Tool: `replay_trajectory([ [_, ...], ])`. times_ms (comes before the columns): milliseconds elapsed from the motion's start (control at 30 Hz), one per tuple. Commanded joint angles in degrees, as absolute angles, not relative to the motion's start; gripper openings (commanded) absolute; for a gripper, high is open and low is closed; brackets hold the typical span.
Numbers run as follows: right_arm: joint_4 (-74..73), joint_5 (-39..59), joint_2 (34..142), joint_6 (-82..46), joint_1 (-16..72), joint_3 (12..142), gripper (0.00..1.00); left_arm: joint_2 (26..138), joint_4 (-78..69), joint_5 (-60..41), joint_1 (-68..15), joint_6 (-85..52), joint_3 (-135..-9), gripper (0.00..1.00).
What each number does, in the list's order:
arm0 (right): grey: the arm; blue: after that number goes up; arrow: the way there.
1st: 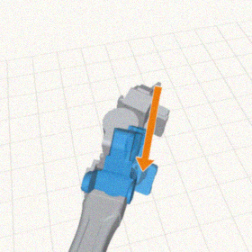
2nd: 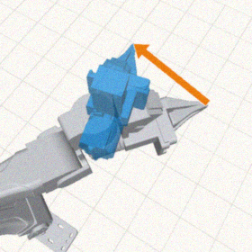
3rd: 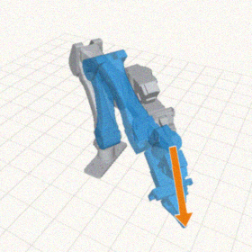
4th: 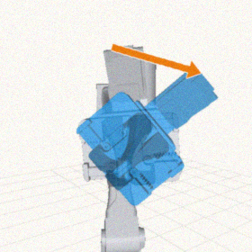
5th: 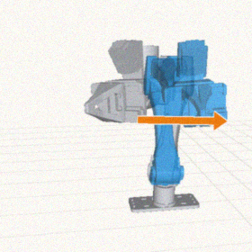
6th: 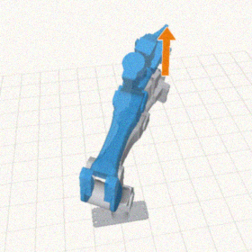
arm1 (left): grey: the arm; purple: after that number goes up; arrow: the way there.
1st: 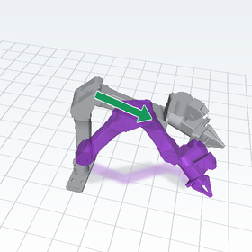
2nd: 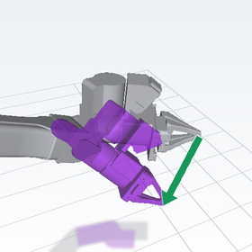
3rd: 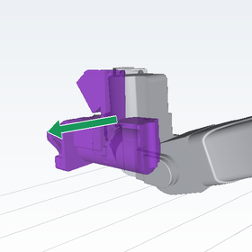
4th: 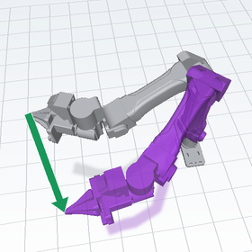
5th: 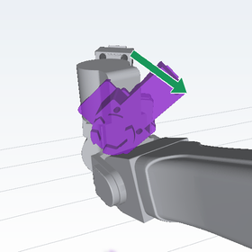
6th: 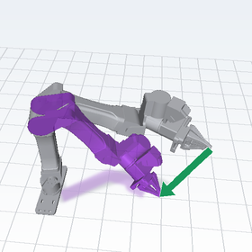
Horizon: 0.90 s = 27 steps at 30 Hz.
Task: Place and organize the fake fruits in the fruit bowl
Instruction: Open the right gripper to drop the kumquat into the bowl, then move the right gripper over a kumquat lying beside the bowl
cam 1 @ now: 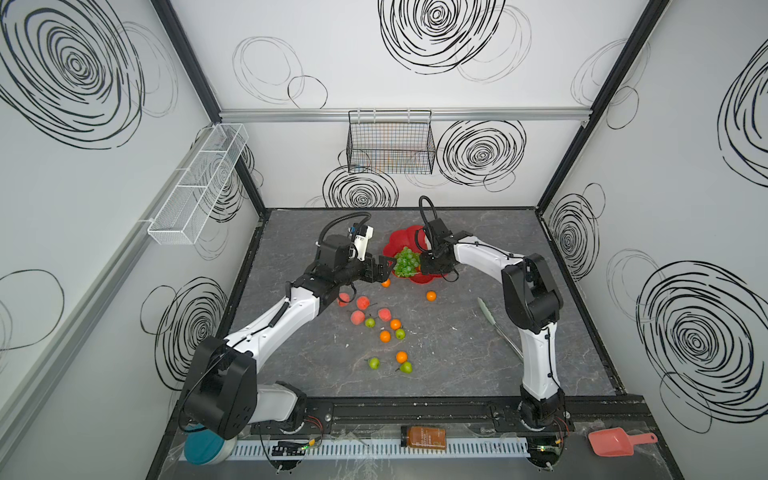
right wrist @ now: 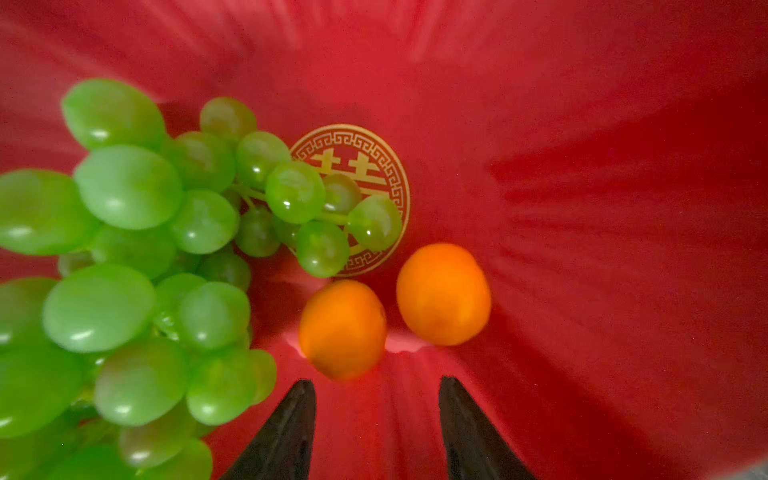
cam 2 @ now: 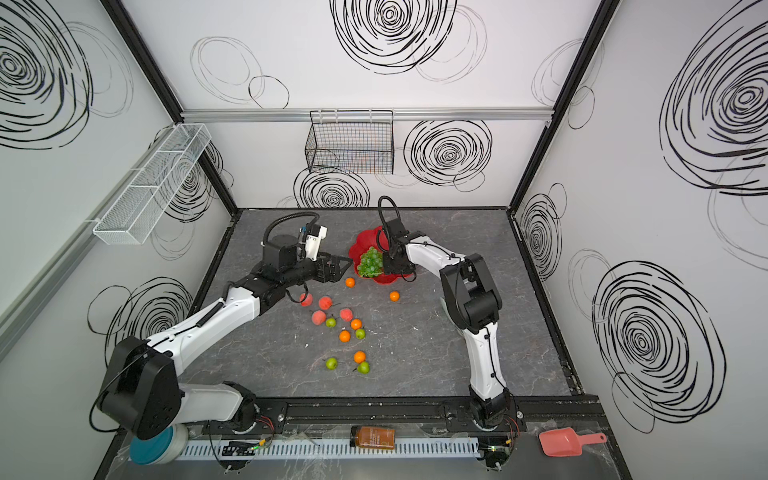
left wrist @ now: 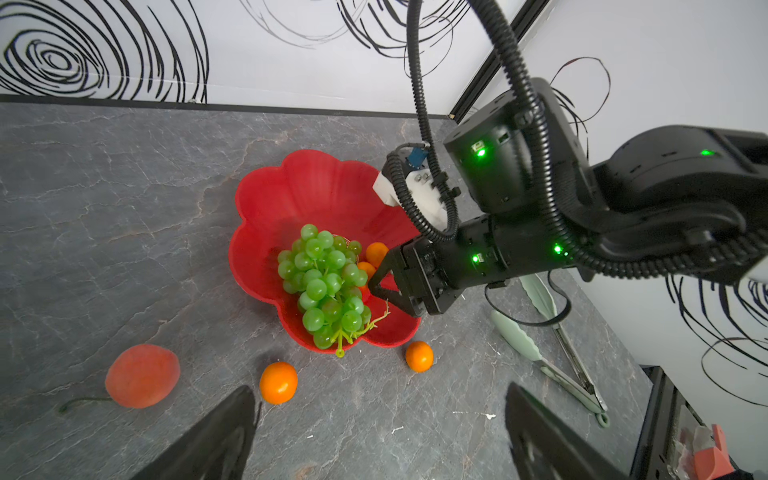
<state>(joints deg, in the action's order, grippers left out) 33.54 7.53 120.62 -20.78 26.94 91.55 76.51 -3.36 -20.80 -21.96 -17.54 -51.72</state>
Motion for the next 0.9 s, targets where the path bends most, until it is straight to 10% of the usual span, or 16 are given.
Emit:
replay_trajectory([
  [0,35.3,7.8,114.8,-20.4,27.1,91.6,0.54,71.8,-5.2,-19.8,-21.5,-15.4,-50.5,0.96],
  [500,26.3,7.0,92.2,-24.0,30.6,68.6,0.52,49.2,9.5,-13.5,-24.8,-18.1,-39.9,0.96],
  [867,15.8,2.3,81.5,-33.6,36.4,51.8,0.55,47.7,8.1,0.0,-42.8,-24.3,-35.1,0.96],
])
